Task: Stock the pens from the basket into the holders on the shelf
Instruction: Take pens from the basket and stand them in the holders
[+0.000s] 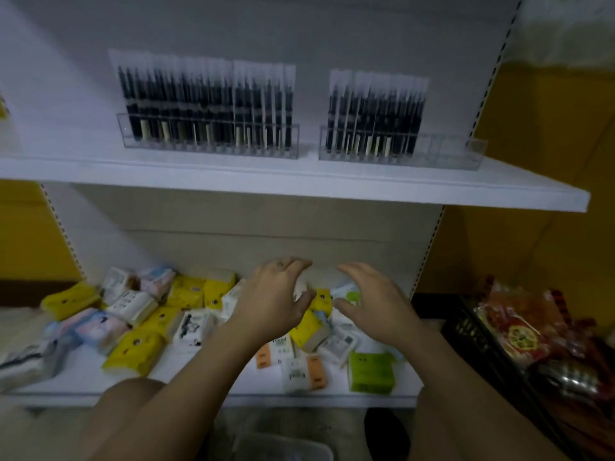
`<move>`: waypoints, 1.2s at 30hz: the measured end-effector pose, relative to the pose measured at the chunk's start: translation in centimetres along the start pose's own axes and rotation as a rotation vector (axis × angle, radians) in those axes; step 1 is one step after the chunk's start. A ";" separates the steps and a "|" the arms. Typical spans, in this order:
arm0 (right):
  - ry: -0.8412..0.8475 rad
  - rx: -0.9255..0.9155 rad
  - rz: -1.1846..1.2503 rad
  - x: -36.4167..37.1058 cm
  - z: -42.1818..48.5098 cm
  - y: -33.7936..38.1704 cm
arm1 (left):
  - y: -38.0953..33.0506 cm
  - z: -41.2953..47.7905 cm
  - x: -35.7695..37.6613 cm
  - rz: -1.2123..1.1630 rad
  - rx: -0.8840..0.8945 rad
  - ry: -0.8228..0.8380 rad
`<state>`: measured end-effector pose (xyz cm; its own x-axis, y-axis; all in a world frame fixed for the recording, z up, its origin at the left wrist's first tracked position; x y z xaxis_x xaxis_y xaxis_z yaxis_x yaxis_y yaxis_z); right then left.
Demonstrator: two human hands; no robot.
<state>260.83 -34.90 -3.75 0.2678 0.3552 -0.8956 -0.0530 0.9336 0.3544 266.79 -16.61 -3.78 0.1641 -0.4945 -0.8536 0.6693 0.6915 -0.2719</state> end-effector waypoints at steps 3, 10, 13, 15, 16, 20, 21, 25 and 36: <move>0.056 0.011 0.030 3.3 -0.7 -0.6 | 1.2 -2.0 2.5 0.017 -0.039 0.063; 0.230 0.072 0.080 11.2 -2.8 -2.0 | 4.1 -7.6 8.0 0.019 -0.131 0.243; 0.309 0.127 0.102 14.3 -3.4 -2.6 | 5.1 -9.2 10.0 0.029 -0.184 0.336; 0.360 0.161 0.103 16.1 -3.6 -2.9 | 5.2 -9.6 11.2 0.030 -0.199 0.380; 0.381 0.175 0.109 17.0 -3.8 -3.0 | 5.2 -9.8 11.9 0.028 -0.209 0.406; 0.515 0.245 0.165 20.2 -5.4 -3.2 | 5.2 -11.7 15.0 0.020 -0.282 0.578; 0.552 0.245 0.168 21.0 -5.9 -3.3 | 5.4 -12.3 15.7 0.012 -0.304 0.630; 0.618 0.282 0.208 23.6 -7.2 -3.8 | 7.2 -14.3 18.0 -0.045 -0.441 0.812; 0.937 0.457 0.194 29.2 -8.2 -9.1 | 14.1 -20.0 21.8 -0.090 -0.644 1.111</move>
<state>261.27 -32.66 -35.34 -0.5652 0.5731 -0.5934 0.4039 0.8194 0.4067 265.26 -7.14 -35.15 -0.7594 -0.0657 -0.6473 0.1271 0.9607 -0.2467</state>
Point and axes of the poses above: each hand's wrist, its own z-axis towards the middle knuckle, its own x-axis out of the palm, y = z × x, the point moved 1 cm from there along z, towards the middle knuckle, and after that the axes turned 1 degree about -y, right-handed, at the moved point
